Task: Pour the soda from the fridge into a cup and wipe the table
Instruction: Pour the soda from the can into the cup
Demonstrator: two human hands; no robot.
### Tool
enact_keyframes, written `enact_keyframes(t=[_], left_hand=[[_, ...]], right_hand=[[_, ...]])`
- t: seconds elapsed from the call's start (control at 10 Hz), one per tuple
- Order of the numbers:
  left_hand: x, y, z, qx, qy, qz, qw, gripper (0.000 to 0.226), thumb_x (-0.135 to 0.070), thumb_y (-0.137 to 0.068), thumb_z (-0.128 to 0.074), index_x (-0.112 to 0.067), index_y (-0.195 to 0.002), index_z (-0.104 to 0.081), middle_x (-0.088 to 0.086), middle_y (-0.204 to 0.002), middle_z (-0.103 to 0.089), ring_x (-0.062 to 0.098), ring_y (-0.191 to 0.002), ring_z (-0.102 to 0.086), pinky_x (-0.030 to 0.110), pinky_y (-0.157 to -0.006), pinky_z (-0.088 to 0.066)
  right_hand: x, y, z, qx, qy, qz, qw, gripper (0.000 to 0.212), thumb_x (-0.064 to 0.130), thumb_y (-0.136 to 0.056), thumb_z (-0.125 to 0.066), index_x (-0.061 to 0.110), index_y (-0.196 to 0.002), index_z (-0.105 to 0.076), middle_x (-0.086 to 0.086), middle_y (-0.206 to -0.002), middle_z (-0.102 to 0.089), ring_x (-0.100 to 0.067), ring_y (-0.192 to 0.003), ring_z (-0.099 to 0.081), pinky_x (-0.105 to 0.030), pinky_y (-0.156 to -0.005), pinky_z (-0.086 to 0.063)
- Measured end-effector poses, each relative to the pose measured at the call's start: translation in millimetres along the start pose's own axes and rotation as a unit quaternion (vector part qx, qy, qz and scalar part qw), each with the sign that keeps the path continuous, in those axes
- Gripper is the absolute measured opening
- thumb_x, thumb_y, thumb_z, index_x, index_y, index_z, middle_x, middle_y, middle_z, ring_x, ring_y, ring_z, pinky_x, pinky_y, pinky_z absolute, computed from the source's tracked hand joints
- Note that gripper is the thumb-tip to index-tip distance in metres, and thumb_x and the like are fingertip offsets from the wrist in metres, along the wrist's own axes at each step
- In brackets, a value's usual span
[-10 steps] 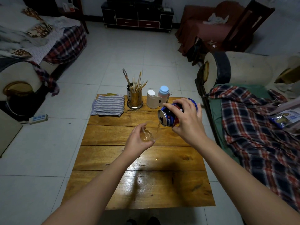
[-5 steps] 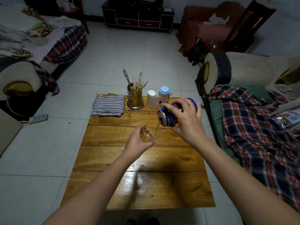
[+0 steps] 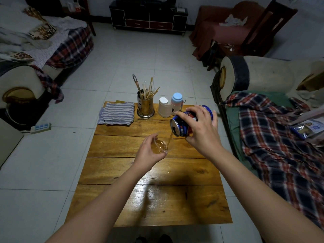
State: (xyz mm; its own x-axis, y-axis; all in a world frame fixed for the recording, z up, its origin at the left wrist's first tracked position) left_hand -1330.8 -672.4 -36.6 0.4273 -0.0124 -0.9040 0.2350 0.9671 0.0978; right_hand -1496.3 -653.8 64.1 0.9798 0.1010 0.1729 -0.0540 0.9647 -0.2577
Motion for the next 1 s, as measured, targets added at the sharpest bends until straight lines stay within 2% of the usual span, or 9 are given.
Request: enact_keyframes(t=[0.3, 0.6, 0.8, 1.0], left_hand=[[0.4, -0.3, 0.6, 0.001, -0.006, 0.001, 1.0, 0.074, -0.021, -0.07, -0.079, -0.019, -0.134, -0.042, 0.0, -0.128, -0.05, 0.014, -0.119, -0.046, 0.031, -0.101, -0.041], [-0.2, -0.7, 0.9, 0.0, -0.004, 0.002, 1.0, 0.074, -0.02, -0.07, -0.078, -0.019, -0.134, -0.041, 0.0, -0.128, -0.05, 0.013, -0.119, -0.045, 0.025, -0.097, -0.038], [-1.8, -0.6, 0.9, 0.002, -0.008, 0.002, 1.0, 0.074, -0.021, -0.071, -0.077, -0.018, -0.135, -0.041, 0.0, -0.129, -0.049, 0.014, -0.12, -0.045, 0.028, -0.098, -0.04], [-2.2, -0.8, 0.4, 0.003, -0.01, 0.001, 1.0, 0.073, -0.022, -0.071, -0.077, -0.019, -0.135, -0.041, -0.002, -0.131, -0.049, 0.012, -0.12, -0.044, 0.024, -0.095, -0.037]], right_hand=[[0.4, -0.9, -0.1, -0.004, 0.001, 0.001, 1.0, 0.076, 0.013, -0.07, -0.073, 0.038, -0.134, -0.04, -0.004, -0.139, -0.04, -0.026, -0.136, -0.024, -0.061, -0.109, -0.005], [0.9, -2.1, -0.3, -0.01, 0.004, 0.005, 1.0, 0.075, 0.014, -0.07, -0.073, 0.038, -0.134, -0.04, -0.004, -0.138, -0.04, -0.026, -0.136, -0.024, -0.06, -0.108, -0.005], [1.0, -2.9, 0.5, -0.011, 0.003, 0.005, 1.0, 0.074, 0.014, -0.071, -0.073, 0.037, -0.134, -0.04, -0.005, -0.138, -0.041, -0.027, -0.136, -0.025, -0.061, -0.108, -0.005], [0.4, -3.0, -0.3, -0.011, 0.008, 0.008, 1.0, 0.074, 0.014, -0.071, -0.073, 0.037, -0.134, -0.04, -0.004, -0.139, -0.04, -0.027, -0.137, -0.024, -0.06, -0.109, -0.004]])
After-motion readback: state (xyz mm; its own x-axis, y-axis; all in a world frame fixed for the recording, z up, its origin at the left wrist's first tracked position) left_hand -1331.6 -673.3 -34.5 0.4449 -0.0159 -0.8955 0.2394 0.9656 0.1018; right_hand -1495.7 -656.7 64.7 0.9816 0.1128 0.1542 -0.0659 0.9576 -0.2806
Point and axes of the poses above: each hand's wrist, its own y-axis away from the middle knuckle, its own z-axis out of the back of the hand, x = y × z, the point moved 4 cm from there along -y, towards the middle knuckle
